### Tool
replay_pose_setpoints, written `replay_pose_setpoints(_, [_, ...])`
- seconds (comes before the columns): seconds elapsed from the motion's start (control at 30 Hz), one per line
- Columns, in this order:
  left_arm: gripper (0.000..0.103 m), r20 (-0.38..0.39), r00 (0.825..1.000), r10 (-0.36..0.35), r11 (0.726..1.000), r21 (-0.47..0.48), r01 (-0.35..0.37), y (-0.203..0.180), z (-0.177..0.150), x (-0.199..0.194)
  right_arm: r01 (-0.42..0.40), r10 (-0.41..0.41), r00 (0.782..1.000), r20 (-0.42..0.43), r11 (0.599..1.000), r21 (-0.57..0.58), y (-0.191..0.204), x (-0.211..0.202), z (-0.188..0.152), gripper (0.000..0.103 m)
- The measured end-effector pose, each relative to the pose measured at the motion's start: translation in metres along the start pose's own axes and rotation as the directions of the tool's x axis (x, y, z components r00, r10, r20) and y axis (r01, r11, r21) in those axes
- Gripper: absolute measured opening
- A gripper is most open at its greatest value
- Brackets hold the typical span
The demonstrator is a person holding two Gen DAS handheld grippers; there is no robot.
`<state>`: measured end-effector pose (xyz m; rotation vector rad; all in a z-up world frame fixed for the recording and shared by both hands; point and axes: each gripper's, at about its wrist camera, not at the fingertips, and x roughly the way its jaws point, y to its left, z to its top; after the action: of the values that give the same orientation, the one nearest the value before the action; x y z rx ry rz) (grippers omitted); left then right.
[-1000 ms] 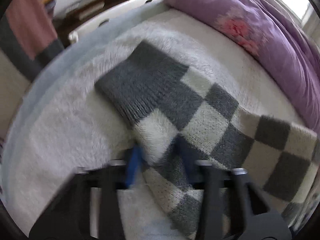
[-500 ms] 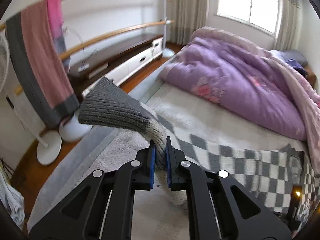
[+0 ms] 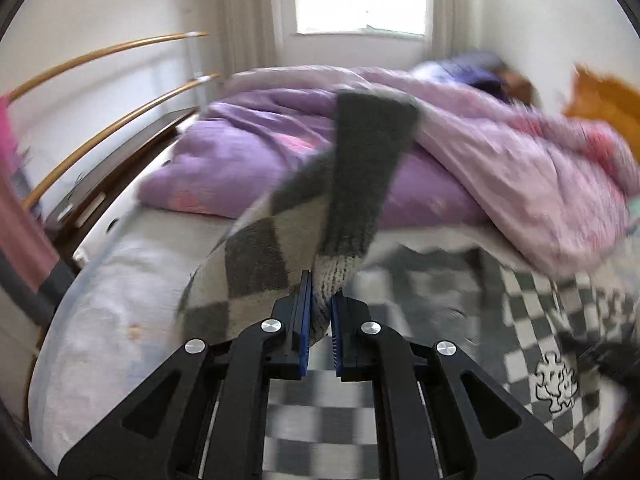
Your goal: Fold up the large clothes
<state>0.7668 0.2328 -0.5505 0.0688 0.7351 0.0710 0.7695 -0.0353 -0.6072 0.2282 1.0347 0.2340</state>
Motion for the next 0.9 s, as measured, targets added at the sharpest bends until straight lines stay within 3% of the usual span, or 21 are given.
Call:
replay_pose_setpoints(0.2, [0.009,-0.151,0.987,-0.059,0.994,0.081,0.072,-0.128,-0.039,0.066,0.163,-0.164,0.986,0.023,0.985,0.056,-0.13,-0.07,0.006,0.01])
replay_pose_setpoints(0.3, [0.009,-0.213,0.977,-0.025,0.988,0.146,0.057,-0.163,-0.063,0.09,0.192,-0.194,0.981,0.008,0.976,0.103,-0.182,-0.087,0.011,0.01])
replay_pose_setpoints(0.4, [0.009,-0.227,0.974,0.012,0.981,0.192,0.033,-0.184,-0.077,0.106,0.223,-0.224,0.975,-0.01,0.964,0.144,-0.226,-0.091,0.015,0.01])
replay_pose_setpoints(0.5, [0.014,-0.288,0.957,0.042,0.974,0.226,0.025,-0.199,-0.086,0.122,0.186,-0.179,0.982,-0.053,0.949,0.256,-0.267,-0.09,0.015,0.011])
replay_pose_setpoints(0.53, [0.025,-0.322,0.946,0.046,0.973,0.229,0.03,-0.203,-0.088,0.127,0.186,-0.173,0.983,-0.068,0.932,0.31,-0.279,-0.088,0.013,0.019])
replay_pose_setpoints(0.57, [0.053,-0.351,0.936,0.027,0.974,0.222,0.055,-0.204,-0.09,0.129,0.204,-0.179,0.979,-0.102,0.913,0.353,-0.29,-0.085,0.01,0.022])
replay_pose_setpoints(0.63, [0.074,-0.339,0.939,-0.052,0.973,0.196,0.125,-0.21,-0.092,0.119,0.178,-0.144,0.983,-0.113,0.895,0.408,-0.302,-0.081,0.006,0.038])
replay_pose_setpoints(0.7, [0.081,-0.299,0.953,-0.057,0.963,0.234,0.131,-0.218,-0.091,0.105,0.228,-0.173,0.971,-0.162,0.871,0.436,-0.308,-0.075,0.0,0.048])
replay_pose_setpoints(0.73, [0.09,-0.294,0.954,-0.058,0.958,0.253,0.136,-0.223,-0.089,0.1,0.232,-0.173,0.97,-0.17,0.868,0.439,-0.307,-0.072,-0.002,0.047])
replay_pose_setpoints(0.8, [0.09,-0.286,0.955,-0.086,0.958,0.239,0.158,-0.228,-0.087,0.094,0.236,-0.17,0.968,-0.185,0.865,0.442,-0.302,-0.067,-0.005,0.047])
replay_pose_setpoints(0.9, [0.09,-0.311,0.949,-0.054,0.969,0.213,0.125,-0.229,-0.09,0.096,0.189,-0.105,0.978,-0.183,0.82,0.54,-0.295,-0.06,-0.017,0.048])
